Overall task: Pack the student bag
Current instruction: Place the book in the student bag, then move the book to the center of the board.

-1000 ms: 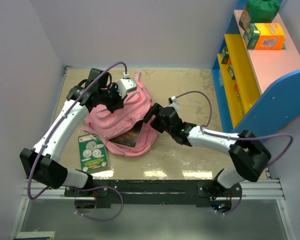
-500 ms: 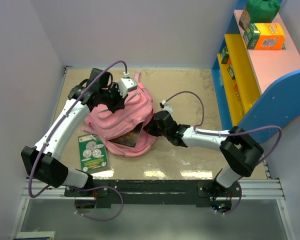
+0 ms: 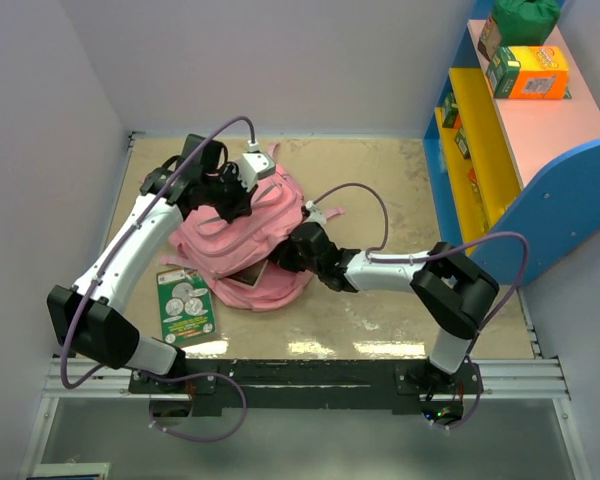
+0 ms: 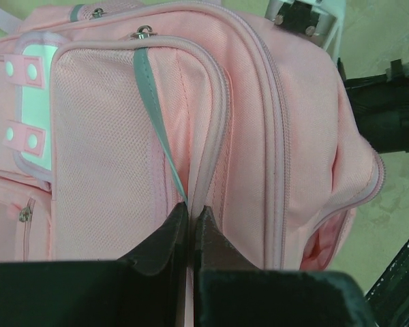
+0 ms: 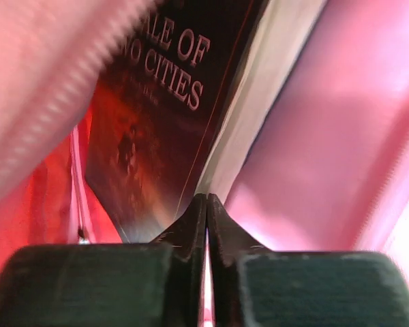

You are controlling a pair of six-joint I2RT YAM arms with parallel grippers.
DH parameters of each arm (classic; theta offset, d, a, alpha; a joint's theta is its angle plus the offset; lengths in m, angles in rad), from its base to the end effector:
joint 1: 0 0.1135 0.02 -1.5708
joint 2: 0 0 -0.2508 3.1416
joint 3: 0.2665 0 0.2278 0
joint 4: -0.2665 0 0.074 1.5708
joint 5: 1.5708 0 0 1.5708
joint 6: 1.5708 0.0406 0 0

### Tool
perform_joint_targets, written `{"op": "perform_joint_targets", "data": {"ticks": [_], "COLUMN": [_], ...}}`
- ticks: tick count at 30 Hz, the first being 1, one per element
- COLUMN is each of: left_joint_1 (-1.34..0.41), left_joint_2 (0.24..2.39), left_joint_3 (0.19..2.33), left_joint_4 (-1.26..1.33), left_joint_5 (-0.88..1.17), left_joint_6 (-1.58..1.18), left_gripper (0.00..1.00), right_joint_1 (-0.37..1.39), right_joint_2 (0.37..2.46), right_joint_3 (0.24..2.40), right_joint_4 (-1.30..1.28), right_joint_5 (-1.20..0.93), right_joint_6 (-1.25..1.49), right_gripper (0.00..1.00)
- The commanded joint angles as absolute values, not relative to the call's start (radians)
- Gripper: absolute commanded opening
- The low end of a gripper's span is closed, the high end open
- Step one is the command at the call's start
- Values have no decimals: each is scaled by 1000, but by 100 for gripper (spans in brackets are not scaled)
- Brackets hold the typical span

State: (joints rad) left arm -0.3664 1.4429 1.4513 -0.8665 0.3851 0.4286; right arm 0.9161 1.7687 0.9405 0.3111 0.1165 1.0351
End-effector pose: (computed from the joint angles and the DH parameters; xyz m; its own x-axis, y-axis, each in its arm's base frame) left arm 0.2562 -0.1146 0.3396 -0.4092 0.5696 -0.7129 0.8041 0.5943 0.0132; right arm 0.2239 0.2839 0.1816 -0.7782 0.3888 -0.4931 -0.1119 0.6868 0.7182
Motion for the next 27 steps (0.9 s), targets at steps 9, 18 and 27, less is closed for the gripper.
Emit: {"op": "perform_joint_targets", "data": {"ticks": [9,18,27], "left_joint_1": [-330,-264,-245], "left_joint_2": [1591,1635,1595], "left_joint_3": [1595,1629,1586], "left_joint_4": [-557,-551,-571], "left_joint_5": [353,316,345], "left_joint_6": [287,282,299], "left_gripper": [0,0,0], "right_joint_1": [1078,1266,1293], "right_joint_2": [1256,1639,1971], "right_joint_3": [764,1047,1353], "right_joint_4": [163,160,74], "right_joint_5": [367,192,215], "right_joint_6": [924,825,743], "right_gripper": [44,58,81]}}
